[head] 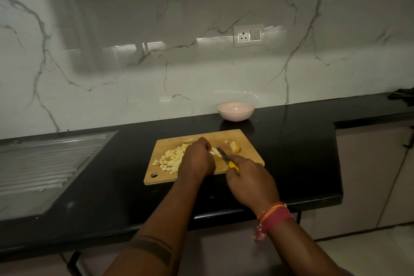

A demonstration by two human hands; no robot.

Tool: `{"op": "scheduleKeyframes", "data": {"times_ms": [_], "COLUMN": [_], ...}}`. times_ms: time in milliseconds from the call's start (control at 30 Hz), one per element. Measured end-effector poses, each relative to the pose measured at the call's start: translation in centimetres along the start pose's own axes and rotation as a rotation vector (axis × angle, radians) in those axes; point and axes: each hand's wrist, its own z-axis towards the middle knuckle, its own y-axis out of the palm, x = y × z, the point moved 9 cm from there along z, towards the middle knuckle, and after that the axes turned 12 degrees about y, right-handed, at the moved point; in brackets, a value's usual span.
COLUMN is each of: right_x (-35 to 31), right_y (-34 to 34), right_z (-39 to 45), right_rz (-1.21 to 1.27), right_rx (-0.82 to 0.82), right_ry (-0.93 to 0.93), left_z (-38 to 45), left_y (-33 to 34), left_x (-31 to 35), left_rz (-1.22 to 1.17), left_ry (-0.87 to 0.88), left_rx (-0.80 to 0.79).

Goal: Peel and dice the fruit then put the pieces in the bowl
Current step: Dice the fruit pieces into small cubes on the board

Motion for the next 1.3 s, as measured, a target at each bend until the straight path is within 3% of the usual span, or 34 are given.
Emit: {"op": "scheduleKeyframes", "data": {"times_ms": [300, 667, 800, 1000, 1300], "right_x": [0.7, 0.3, 0.2, -1.2, -0.5], "right_y": [-0.6, -0.3, -0.2, 0.4, 0.6], "right_z": [0.4, 0.2, 0.6, -0.5, 0.3], "right_rz": [0.103, 0.045, -0.003, -0.114, -0.126], "right_rx": [0.03, 0.033, 0.025, 0.01, 0.018], "right_ry": [0.055, 0.048, 0.063, -0.047, 0.054], "left_z": [0.1, 0.3, 0.6, 1.2, 1.9], "left_y": [2.1, 0.9, 0.9, 1.4, 1.9], "left_x": [0.9, 0.3, -0.2, -0.1, -0.2], "left_rz": [0.104, 0.026, 0.097, 0.179, 0.235], "left_ry": [0.205, 0.156, 0.123, 0.149, 0.156], "left_rx": [-0.125, -0.011, -0.001, -0.044, -0.077]}}
